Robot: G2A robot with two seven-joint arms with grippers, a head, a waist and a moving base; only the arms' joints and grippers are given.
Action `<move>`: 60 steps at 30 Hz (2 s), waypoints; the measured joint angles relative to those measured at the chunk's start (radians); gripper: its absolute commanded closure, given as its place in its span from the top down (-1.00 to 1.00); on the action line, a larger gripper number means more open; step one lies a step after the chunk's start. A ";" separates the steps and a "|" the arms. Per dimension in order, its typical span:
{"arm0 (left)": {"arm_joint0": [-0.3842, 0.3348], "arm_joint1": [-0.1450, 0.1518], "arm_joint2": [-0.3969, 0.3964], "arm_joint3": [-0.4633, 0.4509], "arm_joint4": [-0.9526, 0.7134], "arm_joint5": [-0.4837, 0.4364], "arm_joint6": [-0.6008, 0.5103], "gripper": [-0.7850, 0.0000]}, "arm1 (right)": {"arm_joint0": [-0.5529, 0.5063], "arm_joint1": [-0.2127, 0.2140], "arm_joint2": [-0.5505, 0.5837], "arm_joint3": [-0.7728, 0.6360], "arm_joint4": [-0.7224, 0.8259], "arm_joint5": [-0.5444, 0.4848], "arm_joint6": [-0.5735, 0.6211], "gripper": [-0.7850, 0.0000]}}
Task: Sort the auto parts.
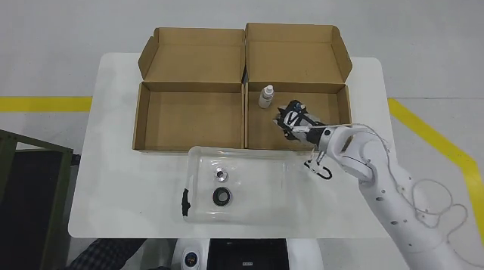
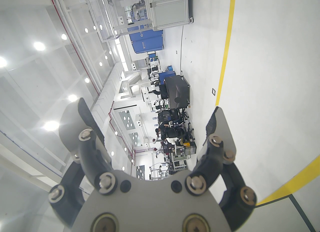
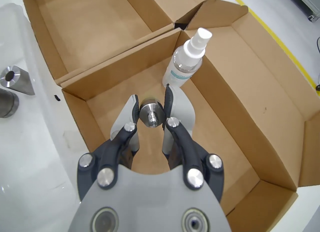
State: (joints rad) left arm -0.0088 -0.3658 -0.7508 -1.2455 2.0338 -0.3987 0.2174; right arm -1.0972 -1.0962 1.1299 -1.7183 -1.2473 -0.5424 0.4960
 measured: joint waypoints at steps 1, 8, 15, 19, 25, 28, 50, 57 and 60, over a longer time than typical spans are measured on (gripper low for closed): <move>0.000 0.000 0.000 0.000 0.000 0.000 0.000 1.00 | 0.015 -0.003 -0.015 0.015 -0.018 0.010 0.020 -1.00; 0.000 0.000 0.000 0.000 0.000 0.000 0.000 1.00 | 0.080 -0.024 -0.094 0.088 -0.044 0.055 0.073 -1.00; 0.000 0.000 0.000 0.000 0.000 0.000 0.000 1.00 | 0.129 -0.041 -0.144 0.144 -0.058 0.075 0.093 -0.59; 0.000 0.000 0.000 0.000 0.000 0.000 0.000 1.00 | 0.151 -0.050 -0.163 0.171 -0.055 0.080 0.101 -0.34; 0.000 0.000 0.000 0.000 0.000 0.000 0.000 1.00 | 0.165 -0.058 -0.173 0.186 -0.043 0.085 0.099 0.29; 0.000 0.000 0.000 0.000 0.000 0.000 0.000 1.00 | 0.157 -0.056 -0.162 0.166 -0.039 0.083 0.094 0.35; 0.000 0.000 0.000 0.000 0.000 0.000 0.000 1.00 | -0.165 0.004 0.004 -0.289 -0.068 -0.077 -0.018 0.65; 0.000 0.000 0.000 0.000 0.000 0.000 0.000 1.00 | -0.204 0.006 -0.048 -0.316 -0.086 -0.138 -0.064 0.51; 0.000 0.000 0.000 0.000 0.000 0.000 0.000 1.00 | -0.210 0.004 -0.082 -0.320 -0.118 -0.156 -0.084 0.40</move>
State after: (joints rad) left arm -0.0088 -0.3658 -0.7508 -1.2455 2.0338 -0.3987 0.2174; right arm -1.3072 -1.0918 1.0479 -2.0384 -1.3650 -0.6988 0.4121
